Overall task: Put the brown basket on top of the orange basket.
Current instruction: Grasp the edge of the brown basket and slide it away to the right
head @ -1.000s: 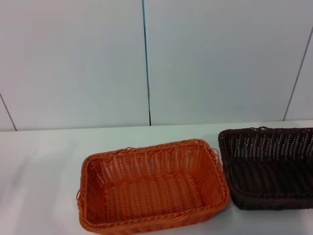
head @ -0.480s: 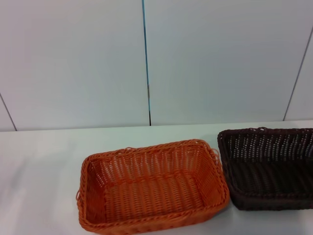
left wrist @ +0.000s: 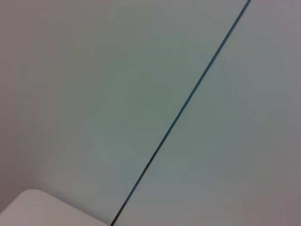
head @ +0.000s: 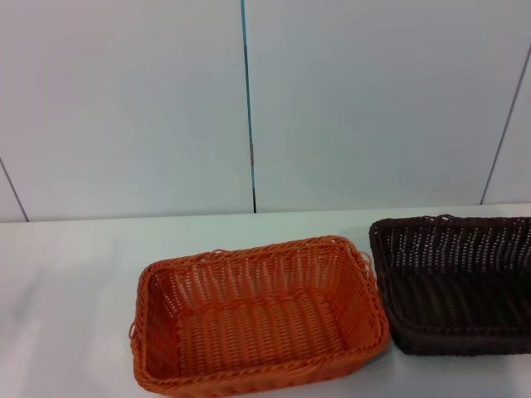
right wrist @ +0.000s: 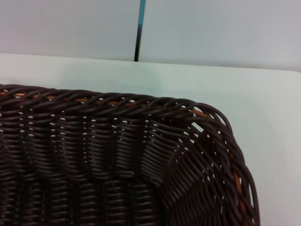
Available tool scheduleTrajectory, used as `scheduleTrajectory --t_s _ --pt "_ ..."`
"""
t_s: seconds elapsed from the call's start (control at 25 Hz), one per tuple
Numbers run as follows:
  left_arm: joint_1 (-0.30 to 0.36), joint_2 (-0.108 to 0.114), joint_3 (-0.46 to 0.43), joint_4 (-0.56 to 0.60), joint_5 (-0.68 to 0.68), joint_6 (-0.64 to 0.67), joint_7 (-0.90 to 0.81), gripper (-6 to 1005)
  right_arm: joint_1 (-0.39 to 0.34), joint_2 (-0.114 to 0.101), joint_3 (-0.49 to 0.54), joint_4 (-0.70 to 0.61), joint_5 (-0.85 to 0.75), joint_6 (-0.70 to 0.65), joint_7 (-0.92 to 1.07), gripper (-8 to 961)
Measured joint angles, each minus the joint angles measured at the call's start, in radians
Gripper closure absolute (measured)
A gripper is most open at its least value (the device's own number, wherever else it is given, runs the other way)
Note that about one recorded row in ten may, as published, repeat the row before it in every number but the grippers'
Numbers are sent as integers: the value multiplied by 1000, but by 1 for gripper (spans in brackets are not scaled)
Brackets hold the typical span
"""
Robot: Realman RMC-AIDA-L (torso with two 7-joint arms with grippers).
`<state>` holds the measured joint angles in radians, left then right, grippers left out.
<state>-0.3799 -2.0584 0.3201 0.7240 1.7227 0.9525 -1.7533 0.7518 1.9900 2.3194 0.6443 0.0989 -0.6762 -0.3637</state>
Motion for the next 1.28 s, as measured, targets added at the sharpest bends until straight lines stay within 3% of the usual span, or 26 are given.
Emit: scheduleTrajectory --t_s 0.8,1.28 --pt "9 -2 1 0 0 0 -3 120 -15 -8 5 25 -2 -15 26 671" --pt "5 -3 1 0 0 0 -3 120 -20 -20 33 131 -3 -128 28 717"
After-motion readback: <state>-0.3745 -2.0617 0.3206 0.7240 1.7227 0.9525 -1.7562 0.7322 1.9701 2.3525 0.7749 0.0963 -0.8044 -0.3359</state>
